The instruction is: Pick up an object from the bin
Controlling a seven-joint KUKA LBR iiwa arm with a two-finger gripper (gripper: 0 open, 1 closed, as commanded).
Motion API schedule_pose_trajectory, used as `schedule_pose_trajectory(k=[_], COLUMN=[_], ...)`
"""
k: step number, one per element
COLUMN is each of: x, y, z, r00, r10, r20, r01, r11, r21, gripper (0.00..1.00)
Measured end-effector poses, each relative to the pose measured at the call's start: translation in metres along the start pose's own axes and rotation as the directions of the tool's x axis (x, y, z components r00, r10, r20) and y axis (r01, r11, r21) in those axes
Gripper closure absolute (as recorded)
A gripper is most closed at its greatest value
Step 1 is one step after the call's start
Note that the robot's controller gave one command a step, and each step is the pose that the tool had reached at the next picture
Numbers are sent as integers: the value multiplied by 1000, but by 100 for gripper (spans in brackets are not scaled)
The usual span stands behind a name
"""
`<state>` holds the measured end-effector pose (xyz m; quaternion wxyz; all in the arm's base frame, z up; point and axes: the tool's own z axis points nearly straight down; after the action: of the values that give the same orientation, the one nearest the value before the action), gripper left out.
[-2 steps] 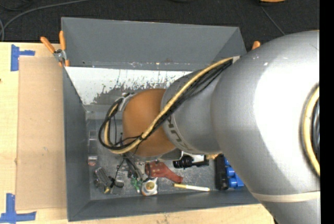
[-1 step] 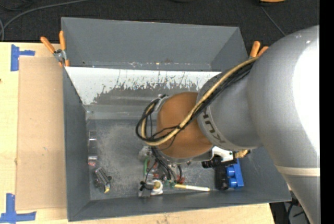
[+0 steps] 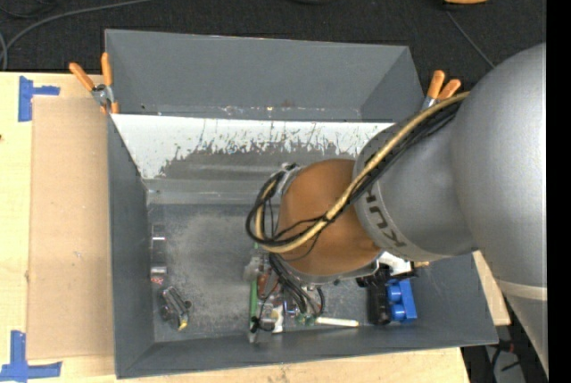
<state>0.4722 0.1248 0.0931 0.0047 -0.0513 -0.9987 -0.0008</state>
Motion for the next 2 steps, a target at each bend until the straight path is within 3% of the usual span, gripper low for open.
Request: schedule_pose_trajectory(k=[1,2], x=[-31,-3], y=[-43,2], z=[-48,-101], r00=[999,1000], r10=[46,17], r20=[1,-11], r01=[-46,-17], r11=[999,1000], r21=[7,4], gripper=[0,0])
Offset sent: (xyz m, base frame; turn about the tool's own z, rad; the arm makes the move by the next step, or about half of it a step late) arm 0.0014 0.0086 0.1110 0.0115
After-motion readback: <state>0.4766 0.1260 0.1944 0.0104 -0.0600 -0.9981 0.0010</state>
